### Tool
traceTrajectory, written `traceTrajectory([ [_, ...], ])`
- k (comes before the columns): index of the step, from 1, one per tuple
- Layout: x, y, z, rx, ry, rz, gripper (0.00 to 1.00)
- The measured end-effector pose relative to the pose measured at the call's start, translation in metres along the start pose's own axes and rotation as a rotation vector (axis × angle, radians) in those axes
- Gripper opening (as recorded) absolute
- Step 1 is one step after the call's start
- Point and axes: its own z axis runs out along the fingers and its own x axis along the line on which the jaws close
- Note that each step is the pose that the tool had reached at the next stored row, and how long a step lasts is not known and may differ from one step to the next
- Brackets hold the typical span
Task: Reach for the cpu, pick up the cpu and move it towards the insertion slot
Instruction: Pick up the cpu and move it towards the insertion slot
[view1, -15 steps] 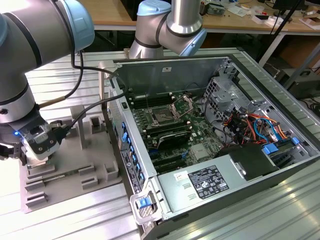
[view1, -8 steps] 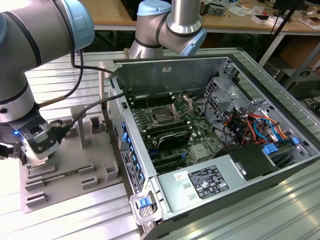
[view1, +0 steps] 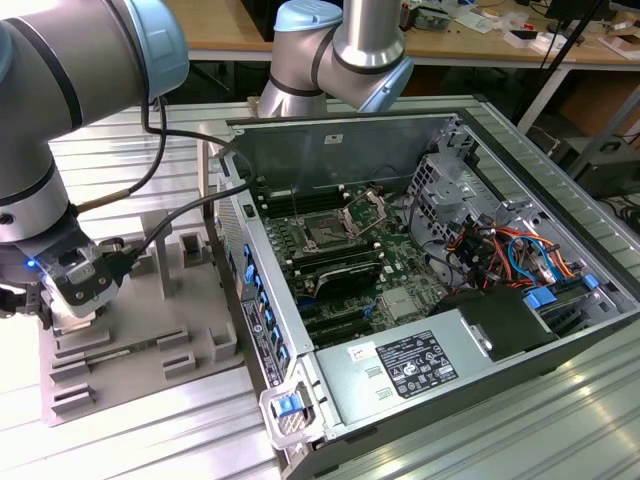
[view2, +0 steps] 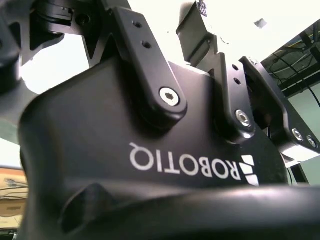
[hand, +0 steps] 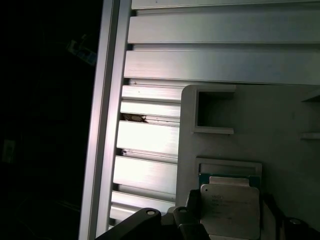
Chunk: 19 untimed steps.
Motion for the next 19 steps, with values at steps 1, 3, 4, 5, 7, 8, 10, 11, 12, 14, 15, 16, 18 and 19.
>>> traceTrajectory([
  [1, 0.0000, 0.0000, -0.0001, 0.0000, 0.0000, 0.000, 0.55],
  [3, 0.0000, 0.0000, -0.0005, 0.0000, 0.0000, 0.000, 0.55],
  [4, 0.0000, 0.0000, -0.0007, 0.0000, 0.0000, 0.000, 0.55],
  [5, 0.0000, 0.0000, -0.0009, 0.0000, 0.0000, 0.000, 0.55],
  [7, 0.0000, 0.0000, -0.0011, 0.0000, 0.0000, 0.000, 0.55],
  [8, 0.0000, 0.0000, -0.0013, 0.0000, 0.0000, 0.000, 0.55],
  [10, 0.0000, 0.0000, -0.0017, 0.0000, 0.0000, 0.000, 0.55],
  [11, 0.0000, 0.0001, -0.0019, 0.0000, 0.0000, 0.000, 0.55],
  [12, 0.0000, 0.0001, -0.0021, 0.0000, 0.0000, 0.000, 0.55],
  [14, 0.0000, 0.0001, -0.0024, 0.0000, 0.0000, 0.000, 0.55],
  [15, 0.0000, 0.0001, -0.0025, 0.0000, 0.0000, 0.000, 0.55],
  [16, 0.0000, 0.0001, -0.0027, 0.0000, 0.0000, 0.000, 0.55],
  [18, 0.0000, 0.0001, -0.0031, 0.0000, 0.0000, 0.000, 0.55],
  [19, 0.0000, 0.0001, -0.0035, 0.0000, 0.0001, 0.000, 0.55],
])
